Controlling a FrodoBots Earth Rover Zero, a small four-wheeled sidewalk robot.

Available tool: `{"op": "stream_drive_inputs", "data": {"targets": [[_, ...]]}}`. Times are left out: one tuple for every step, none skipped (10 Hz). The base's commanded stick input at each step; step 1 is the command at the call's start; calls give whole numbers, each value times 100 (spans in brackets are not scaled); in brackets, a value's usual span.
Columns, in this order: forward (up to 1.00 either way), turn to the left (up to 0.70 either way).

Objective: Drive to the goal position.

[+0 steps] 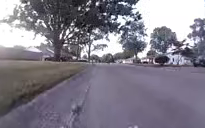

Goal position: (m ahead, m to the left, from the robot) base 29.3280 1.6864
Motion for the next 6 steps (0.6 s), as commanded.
{"op": "stream_drive_inputs", "data": {"targets": [[100,0],[100,0],[100,0],[100,0],[100,0],[100,0]]}}
